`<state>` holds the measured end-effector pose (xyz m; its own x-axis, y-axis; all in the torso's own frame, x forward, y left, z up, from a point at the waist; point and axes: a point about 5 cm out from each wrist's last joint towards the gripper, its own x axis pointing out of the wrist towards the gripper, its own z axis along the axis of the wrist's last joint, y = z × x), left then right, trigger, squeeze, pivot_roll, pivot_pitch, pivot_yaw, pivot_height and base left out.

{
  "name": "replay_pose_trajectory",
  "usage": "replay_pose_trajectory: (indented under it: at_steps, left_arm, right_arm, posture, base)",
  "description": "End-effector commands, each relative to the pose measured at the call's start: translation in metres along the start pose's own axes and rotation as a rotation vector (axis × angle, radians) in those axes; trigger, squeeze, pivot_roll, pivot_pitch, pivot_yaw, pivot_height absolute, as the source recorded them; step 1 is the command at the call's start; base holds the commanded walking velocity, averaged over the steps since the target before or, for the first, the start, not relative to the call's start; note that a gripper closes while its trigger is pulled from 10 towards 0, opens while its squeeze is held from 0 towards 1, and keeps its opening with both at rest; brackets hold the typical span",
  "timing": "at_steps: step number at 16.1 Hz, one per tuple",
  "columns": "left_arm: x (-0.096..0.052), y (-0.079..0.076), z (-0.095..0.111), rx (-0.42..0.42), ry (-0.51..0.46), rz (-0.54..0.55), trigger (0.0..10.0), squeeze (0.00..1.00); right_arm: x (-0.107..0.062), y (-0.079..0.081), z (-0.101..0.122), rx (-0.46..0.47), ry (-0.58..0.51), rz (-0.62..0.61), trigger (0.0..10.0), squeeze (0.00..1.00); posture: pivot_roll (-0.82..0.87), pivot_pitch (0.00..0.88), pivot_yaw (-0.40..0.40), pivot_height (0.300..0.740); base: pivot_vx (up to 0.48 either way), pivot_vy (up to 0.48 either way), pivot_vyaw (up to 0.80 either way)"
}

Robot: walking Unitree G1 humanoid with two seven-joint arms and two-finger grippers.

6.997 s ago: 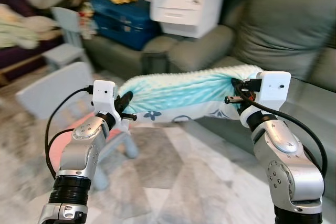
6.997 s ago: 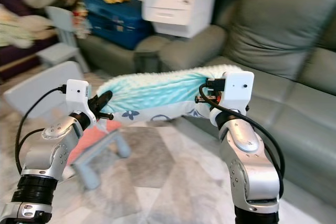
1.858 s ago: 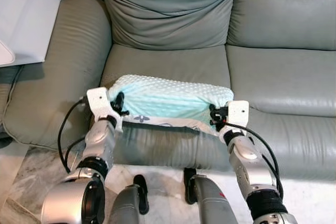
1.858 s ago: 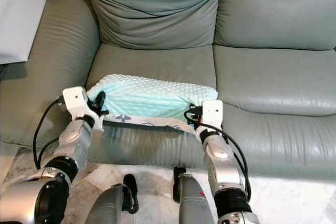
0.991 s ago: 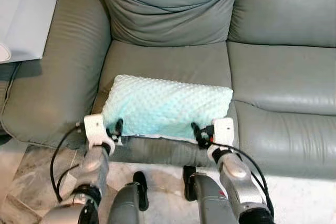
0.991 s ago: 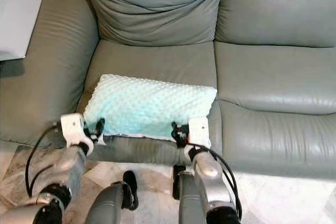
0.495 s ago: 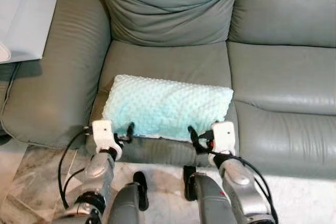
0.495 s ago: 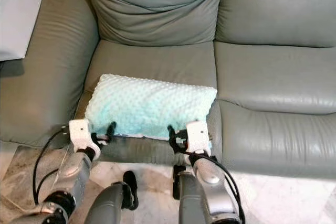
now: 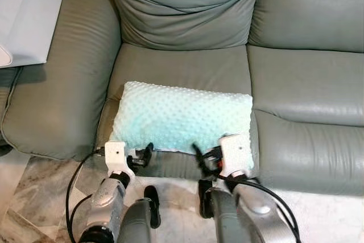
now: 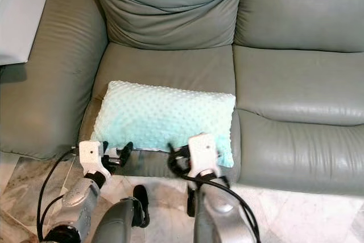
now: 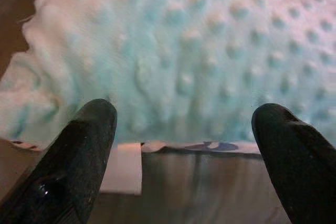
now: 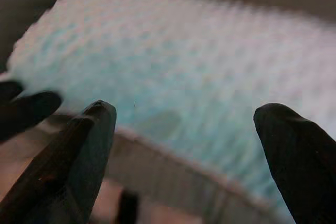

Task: Move the pillow to the sofa

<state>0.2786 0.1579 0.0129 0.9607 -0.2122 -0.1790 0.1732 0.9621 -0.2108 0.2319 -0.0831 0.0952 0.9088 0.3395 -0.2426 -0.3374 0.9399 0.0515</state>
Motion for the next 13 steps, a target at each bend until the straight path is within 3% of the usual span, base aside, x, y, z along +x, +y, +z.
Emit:
replay_pose_trajectory:
  at_steps: [1,4,6,11,13]
  left_arm:
    - [-0.013,0.006,-0.014,-0.013,0.057,0.009,10.0,1.00]
    - [-0.019,0.008,-0.018,-0.016,0.082,0.019,10.0,1.00]
    - [-0.022,0.006,-0.019,-0.021,0.088,0.010,10.0,1.00]
    - [-0.025,0.005,-0.020,-0.013,0.110,0.009,10.0,1.00]
    - [-0.024,0.007,-0.016,-0.002,0.113,0.013,10.0,1.00]
  right_arm:
    - [-0.010,0.010,-0.019,0.084,0.138,0.059,10.0,1.00]
    - [-0.018,-0.001,-0.048,0.114,0.309,0.037,10.0,1.00]
    - [-0.021,-0.022,-0.063,0.089,0.371,-0.013,10.0,1.00]
    - [-0.020,-0.059,-0.105,0.052,0.432,-0.040,10.0,1.00]
    - [-0.015,-0.069,-0.112,0.025,0.411,-0.044,10.0,1.00]
  posture:
    - [-0.06,0.432,0.064,0.740]
    - [-0.05,0.435,0.067,0.740]
    - [-0.05,0.437,0.069,0.740]
    - [-0.02,0.456,0.082,0.740]
    - [-0.01,0.459,0.084,0.740]
  base:
    - [0.000,0.000,0.00]
    - [0.000,0.000,0.00]
    - [0.000,0.000,0.00]
    - [0.000,0.000,0.00]
    - [0.000,0.000,0.00]
